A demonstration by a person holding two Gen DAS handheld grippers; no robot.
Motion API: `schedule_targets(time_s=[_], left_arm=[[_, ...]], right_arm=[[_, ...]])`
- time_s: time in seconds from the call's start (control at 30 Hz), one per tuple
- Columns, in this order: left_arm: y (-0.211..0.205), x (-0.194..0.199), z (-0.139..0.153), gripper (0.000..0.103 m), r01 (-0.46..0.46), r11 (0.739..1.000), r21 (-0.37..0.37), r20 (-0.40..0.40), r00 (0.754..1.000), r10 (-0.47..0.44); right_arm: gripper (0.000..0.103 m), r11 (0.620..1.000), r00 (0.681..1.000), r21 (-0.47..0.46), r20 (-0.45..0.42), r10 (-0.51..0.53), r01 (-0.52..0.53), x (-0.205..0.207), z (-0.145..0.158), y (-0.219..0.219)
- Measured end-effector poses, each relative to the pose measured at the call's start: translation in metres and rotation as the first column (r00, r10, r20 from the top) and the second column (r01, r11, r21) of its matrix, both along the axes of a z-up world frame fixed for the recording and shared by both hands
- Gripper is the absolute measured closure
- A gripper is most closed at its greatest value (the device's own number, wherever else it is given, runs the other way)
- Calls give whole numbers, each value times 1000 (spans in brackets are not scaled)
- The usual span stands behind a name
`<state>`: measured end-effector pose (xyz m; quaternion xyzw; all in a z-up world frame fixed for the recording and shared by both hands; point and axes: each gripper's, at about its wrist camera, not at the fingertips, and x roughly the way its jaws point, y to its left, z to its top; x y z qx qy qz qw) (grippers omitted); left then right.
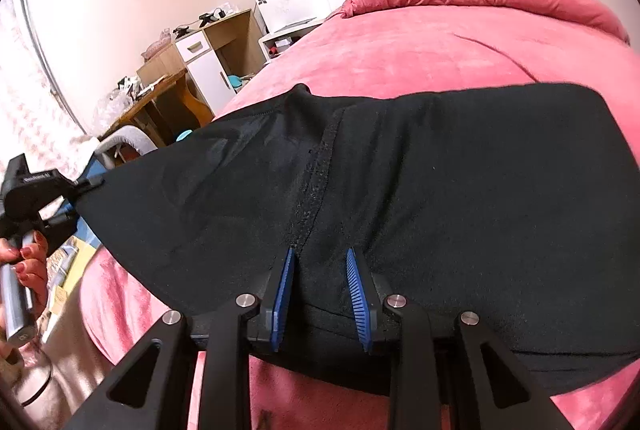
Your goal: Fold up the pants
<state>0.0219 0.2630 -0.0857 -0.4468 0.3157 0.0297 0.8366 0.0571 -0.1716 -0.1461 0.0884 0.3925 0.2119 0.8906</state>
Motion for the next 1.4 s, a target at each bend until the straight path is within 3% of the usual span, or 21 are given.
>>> schedule_targets(time_s=[0.13,0.3,0.4,0.47,0.7,0.83,1.0,1.4], left_arm=[[-18,4,32,89,52,997,54,71,996,-56],[-53,7,74,90,129,974,185,144,977,-157],[-77,7,96,90,177,946,273,177,957,-230],[-96,8,110,90,207,919,336,193,940,-282],[-156,20,138,90,318,838,443,215,870,-444],[-193,30,145,90,381,792,476,210,826,-524],[-250,46,140,90,479,711,515,167,757,-632],[-343,78,108,90,634,565,527,58,637,-769]], right_arm=[[74,1000,1000,20,1,-1,1,0,-4,-3],[71,995,1000,102,-18,-16,17,0,-6,-15],[61,985,999,169,-41,-31,37,0,-1,-26],[48,972,997,224,-28,-69,73,-5,7,-39],[47,923,958,259,-35,-286,285,-22,23,-108],[45,874,915,276,-70,-398,401,-30,20,-151],[45,829,874,293,-57,-483,477,-46,25,-188],[44,697,821,458,-152,-550,551,-60,5,-234]])
